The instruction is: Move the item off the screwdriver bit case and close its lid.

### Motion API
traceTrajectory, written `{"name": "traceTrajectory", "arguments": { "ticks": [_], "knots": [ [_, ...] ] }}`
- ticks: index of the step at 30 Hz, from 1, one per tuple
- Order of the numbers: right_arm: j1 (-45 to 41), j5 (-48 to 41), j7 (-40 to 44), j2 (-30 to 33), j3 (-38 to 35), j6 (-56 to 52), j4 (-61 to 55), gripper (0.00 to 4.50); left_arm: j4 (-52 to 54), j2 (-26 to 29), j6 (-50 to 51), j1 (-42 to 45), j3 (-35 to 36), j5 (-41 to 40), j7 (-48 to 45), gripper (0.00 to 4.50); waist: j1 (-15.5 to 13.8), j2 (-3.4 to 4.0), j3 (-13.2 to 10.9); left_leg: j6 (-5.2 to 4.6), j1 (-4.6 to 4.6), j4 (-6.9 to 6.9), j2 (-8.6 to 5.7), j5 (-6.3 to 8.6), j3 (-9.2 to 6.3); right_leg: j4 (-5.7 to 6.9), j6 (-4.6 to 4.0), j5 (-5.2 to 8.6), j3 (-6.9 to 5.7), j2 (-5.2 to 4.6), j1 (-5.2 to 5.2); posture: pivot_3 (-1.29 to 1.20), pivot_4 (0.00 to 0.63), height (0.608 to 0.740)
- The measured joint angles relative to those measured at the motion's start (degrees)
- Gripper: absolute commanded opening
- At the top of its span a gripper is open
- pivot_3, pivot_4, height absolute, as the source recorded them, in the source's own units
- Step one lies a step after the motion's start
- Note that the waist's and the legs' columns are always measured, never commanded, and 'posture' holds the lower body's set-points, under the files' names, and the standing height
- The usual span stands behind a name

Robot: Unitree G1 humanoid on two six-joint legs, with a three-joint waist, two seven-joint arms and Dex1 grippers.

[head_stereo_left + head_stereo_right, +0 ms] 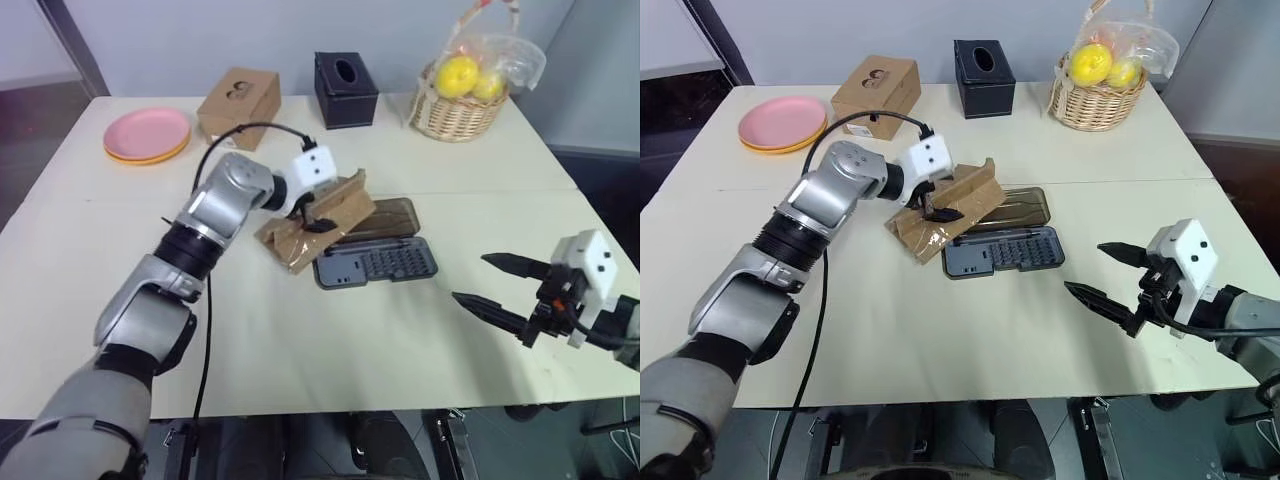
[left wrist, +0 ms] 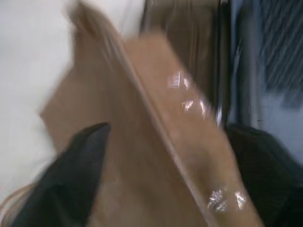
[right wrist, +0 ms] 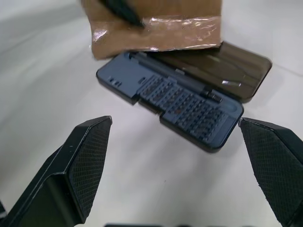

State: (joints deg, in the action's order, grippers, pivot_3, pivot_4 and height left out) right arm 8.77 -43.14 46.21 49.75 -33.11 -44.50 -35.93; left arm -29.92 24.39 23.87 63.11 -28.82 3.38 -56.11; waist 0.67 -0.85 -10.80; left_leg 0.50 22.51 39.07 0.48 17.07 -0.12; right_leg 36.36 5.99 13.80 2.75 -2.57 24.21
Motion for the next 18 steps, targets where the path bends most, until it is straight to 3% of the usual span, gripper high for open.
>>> {"name": "traceTrajectory", "arguments": {
  "ticks": [5,10,18],
  "knots": [
    [-2.51,-0.34,-0.91,0.12,0.95,0.33,0.24,4.5,-2.01,1.71,-0.9,0.02,0.46,3.2,0.28,0.21,0.12,-0.01,0.0,0.0,0.01,0.0,0.03,0.0,-0.04,0.0,0.0,0.0,0.0,0.0,0.01,0.0,0.15,0.74],
    [-4.67,0.19,-0.71,0.2,4.14,1.3,1.73,4.5,4.55,10.84,2.67,-4.22,3.87,3.8,-1.24,0.09,0.59,0.01,0.0,-0.01,-0.01,-0.05,0.1,0.01,-0.03,0.13,-0.01,0.0,0.03,0.02,0.13,0.0,0.15,0.74],
    [-8.86,2.75,1.76,0.74,10.16,4.3,7.56,4.5,16.74,35.73,9.07,-19.96,15.33,4.65,-2.91,0.09,0.2,-0.01,-0.02,-0.01,-0.01,-0.01,0.19,0.01,-0.01,0.26,-0.02,0.01,0.03,-0.06,0.19,0.0,0.15,0.74]
  ]
}}
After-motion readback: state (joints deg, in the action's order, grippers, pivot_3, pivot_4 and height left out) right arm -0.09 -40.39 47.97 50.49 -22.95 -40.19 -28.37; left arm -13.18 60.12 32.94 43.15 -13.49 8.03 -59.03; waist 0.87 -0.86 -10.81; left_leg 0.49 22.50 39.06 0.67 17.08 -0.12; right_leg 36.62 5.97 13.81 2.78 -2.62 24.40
